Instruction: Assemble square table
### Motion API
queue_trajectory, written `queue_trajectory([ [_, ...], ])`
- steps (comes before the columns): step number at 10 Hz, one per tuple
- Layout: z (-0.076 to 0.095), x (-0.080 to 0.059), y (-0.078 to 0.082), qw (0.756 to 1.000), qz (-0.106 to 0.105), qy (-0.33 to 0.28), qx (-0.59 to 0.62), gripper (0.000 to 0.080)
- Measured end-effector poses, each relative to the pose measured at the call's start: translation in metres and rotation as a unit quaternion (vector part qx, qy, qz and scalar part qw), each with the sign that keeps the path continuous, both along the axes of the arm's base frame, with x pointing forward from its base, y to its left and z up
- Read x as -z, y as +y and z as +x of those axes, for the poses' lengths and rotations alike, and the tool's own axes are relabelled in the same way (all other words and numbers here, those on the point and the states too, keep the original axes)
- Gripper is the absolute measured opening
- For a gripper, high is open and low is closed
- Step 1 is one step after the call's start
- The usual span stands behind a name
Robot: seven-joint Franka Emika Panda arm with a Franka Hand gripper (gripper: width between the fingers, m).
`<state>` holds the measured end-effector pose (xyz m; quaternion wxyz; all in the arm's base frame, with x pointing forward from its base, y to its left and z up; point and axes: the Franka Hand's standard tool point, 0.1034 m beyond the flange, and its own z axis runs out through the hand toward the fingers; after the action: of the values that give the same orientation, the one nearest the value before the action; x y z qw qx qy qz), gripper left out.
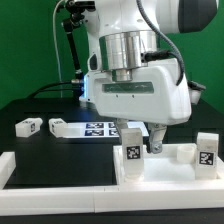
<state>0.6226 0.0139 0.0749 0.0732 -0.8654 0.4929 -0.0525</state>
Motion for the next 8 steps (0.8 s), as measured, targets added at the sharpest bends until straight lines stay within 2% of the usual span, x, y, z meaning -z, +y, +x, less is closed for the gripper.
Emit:
queue_trajectory([
  [2,-0.0002,0.0004,-0.0005,0.998,-0.012,-0.004,-0.064,0.0639],
  [3,-0.0003,0.0008,-0.0034,0.990,-0.029,-0.008,-0.141,0.0648],
  [5,0.0004,0.0005,-0.0044,0.960,-0.062,-0.012,-0.272,0.0649],
  [6,0.0016,-0.0002,-0.0022,0.938,-0.078,-0.017,-0.338,0.0649],
  [7,0.0026,-0.0005,-0.0010,0.935,-0.081,-0.020,-0.345,0.0649],
  [8,0.0023,-0.0001,-0.0013,0.940,-0.078,-0.019,-0.332,0.0601],
])
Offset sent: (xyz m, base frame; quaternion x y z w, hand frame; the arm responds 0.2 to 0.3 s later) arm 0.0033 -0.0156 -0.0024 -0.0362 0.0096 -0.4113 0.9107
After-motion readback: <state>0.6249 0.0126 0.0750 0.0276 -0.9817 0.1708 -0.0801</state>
